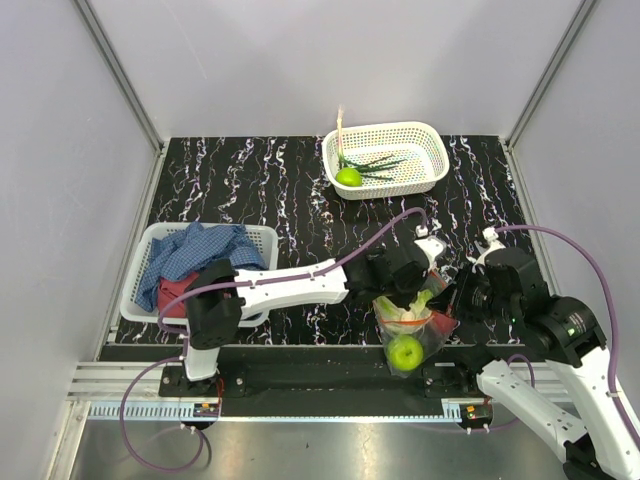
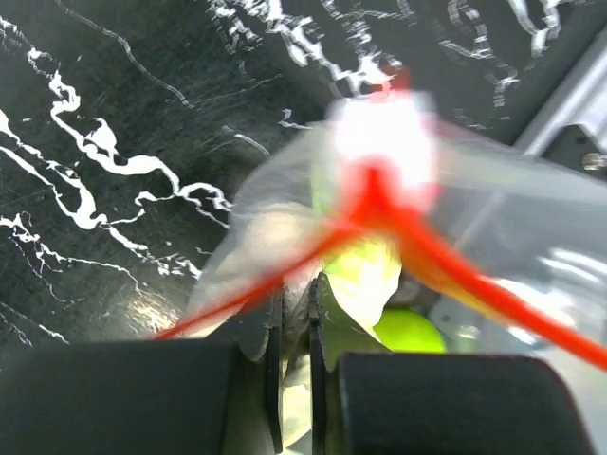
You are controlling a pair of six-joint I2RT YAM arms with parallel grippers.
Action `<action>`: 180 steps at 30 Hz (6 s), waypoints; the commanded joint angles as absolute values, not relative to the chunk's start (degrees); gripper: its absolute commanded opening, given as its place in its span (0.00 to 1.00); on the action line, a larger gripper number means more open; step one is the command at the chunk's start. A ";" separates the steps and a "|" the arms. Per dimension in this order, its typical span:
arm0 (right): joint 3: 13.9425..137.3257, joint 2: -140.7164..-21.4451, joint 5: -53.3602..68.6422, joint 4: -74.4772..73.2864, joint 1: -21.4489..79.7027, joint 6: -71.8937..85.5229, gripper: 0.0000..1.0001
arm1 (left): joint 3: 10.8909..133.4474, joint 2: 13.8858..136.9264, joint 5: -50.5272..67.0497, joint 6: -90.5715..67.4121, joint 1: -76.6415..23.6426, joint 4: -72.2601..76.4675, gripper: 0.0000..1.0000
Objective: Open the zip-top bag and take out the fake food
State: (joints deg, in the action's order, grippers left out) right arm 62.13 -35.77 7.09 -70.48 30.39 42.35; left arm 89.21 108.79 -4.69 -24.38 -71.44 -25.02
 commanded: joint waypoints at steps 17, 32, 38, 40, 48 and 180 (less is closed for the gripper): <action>61.79 -32.00 4.30 -68.73 30.76 41.92 0.00 | 101.24 93.60 -8.17 -34.10 -73.13 -36.65 0.00; 60.12 -29.18 3.69 -71.19 30.76 43.51 0.00 | 100.82 86.05 -3.44 -38.40 -60.06 -33.16 0.00; 59.50 -29.53 3.16 -71.19 30.76 43.59 0.00 | 94.58 86.04 4.65 -46.74 -48.63 -17.27 0.00; 59.85 -30.14 3.78 -71.10 30.76 43.07 0.00 | 92.82 87.71 5.79 -50.60 -46.16 -13.47 0.00; 61.96 -32.43 5.71 -70.40 30.76 40.96 0.00 | 102.64 103.08 3.96 -57.37 -38.50 -4.84 0.00; 65.92 -48.52 7.47 -52.91 30.76 37.35 0.00 | 92.02 106.79 0.79 -38.76 -60.91 -41.93 0.27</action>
